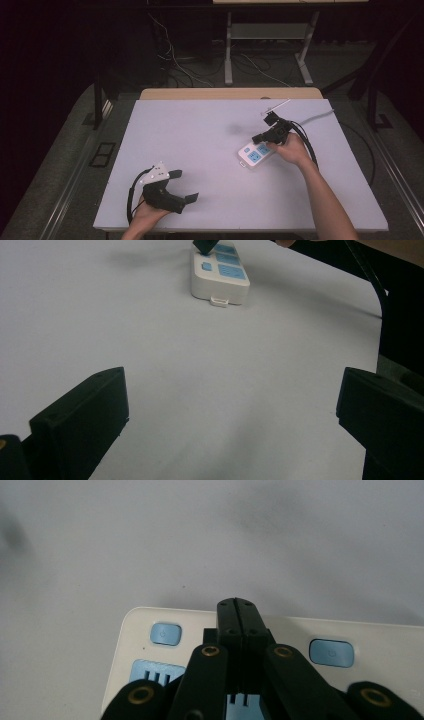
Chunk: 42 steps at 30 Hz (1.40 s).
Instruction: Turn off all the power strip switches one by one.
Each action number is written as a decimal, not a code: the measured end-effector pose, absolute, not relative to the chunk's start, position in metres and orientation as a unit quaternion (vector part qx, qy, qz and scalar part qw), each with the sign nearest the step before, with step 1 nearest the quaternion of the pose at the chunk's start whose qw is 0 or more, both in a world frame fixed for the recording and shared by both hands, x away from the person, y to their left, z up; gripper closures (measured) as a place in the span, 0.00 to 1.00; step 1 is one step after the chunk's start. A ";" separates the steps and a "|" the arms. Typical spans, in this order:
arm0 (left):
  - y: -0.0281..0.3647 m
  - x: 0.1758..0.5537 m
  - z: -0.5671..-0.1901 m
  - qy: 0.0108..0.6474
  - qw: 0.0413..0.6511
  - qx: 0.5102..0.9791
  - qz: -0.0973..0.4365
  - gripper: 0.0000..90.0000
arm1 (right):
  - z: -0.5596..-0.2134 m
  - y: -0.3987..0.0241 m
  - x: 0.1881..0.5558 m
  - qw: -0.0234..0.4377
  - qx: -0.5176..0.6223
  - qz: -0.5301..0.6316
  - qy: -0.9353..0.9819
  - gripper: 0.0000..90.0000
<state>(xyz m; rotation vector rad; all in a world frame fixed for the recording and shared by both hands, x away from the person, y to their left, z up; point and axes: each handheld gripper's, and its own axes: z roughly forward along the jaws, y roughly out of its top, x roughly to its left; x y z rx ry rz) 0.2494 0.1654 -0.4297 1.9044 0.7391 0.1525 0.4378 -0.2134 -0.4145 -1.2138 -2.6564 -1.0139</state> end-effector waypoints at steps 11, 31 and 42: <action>0.165 0.249 -0.430 0.309 0.520 0.794 0.063 0.00 | -0.417 -0.215 0.436 0.023 -0.395 -0.339 -0.854 1.00; 0.163 0.247 -0.429 0.306 0.517 0.797 0.064 0.00 | -0.426 -0.224 0.431 0.038 -0.398 -0.377 -0.835 1.00; 0.164 0.251 -0.432 0.312 0.517 0.795 0.060 0.00 | -0.421 -0.217 0.425 0.011 -0.382 -0.371 -0.846 1.00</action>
